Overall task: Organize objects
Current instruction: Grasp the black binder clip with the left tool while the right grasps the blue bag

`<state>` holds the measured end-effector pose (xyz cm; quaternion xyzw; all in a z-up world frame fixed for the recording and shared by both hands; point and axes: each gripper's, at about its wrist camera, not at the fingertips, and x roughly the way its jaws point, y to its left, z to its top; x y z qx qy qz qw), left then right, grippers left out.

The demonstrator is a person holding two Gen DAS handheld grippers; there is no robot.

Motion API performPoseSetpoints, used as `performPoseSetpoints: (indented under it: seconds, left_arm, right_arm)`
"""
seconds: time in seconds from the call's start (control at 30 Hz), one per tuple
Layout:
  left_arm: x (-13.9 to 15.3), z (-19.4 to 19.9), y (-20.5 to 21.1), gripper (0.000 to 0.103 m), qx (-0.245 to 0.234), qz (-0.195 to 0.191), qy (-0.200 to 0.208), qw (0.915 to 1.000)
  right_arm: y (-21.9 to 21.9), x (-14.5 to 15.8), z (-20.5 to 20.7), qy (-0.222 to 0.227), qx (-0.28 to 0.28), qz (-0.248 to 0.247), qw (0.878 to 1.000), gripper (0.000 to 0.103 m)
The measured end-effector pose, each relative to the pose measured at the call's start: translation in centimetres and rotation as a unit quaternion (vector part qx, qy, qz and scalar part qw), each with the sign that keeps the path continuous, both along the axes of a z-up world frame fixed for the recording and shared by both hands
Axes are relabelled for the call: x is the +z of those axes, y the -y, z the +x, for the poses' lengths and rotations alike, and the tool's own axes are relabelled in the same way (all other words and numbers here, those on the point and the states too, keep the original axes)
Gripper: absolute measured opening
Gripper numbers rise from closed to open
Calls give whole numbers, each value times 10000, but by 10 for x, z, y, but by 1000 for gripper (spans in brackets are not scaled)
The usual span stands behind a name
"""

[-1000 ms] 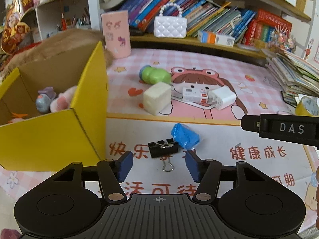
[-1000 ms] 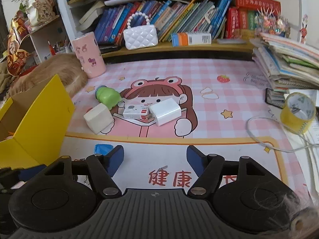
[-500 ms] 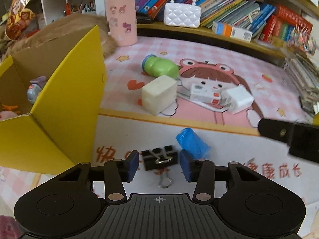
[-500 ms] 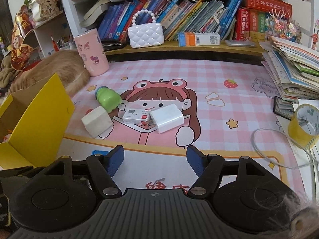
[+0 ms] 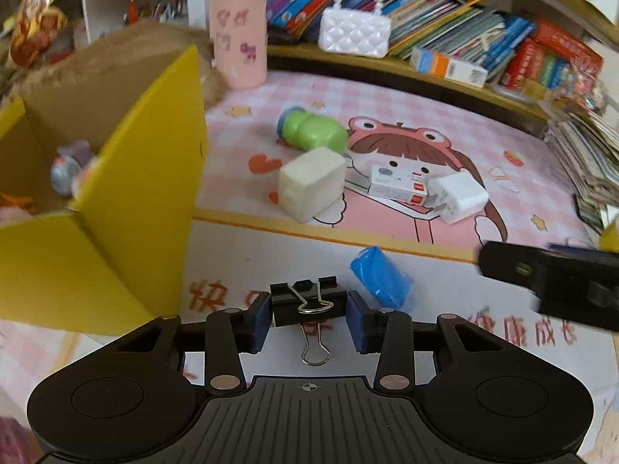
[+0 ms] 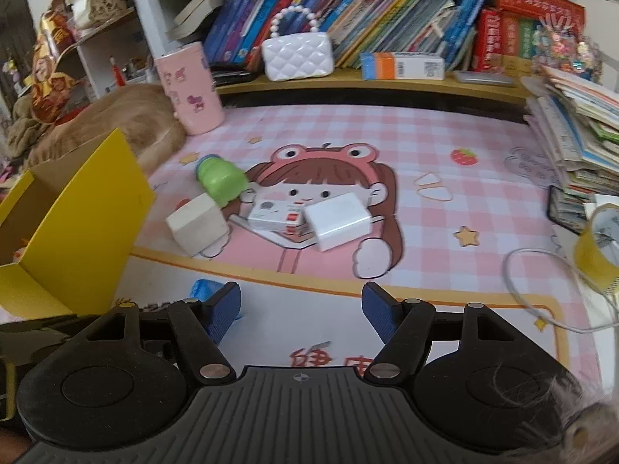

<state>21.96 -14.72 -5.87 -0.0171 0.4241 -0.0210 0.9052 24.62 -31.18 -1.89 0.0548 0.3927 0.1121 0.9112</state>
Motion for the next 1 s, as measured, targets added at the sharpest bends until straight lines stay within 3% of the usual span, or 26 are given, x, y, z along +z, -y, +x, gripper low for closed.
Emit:
performPoseSetpoints:
  seconds: [0.1,0.27,0.5,0.6,1.0]
  left_arm:
    - [1,-16,-8,39,-43,90,-147,9998]
    - [3,-34,-28,39,284,168,-250,9991]
    - [14,-46,-45,39,524,164,-108,9984]
    - [15,-50,-46,39,500,125,-82,9986]
    - [20,-66,-65,39,340,-92,97,9993]
  right_arm:
    - [-10,-5,6,-111,300,110,9994,68]
    - [-35,-17,23,-296,849,69,9959,51]
    - [-73,-33,36,-309,1669,-567,9839,40]
    - [-78,-39,37,-372,1688,-710,9824,30]
    - [-74,-11,4,-207,1167,-420,9921,28]
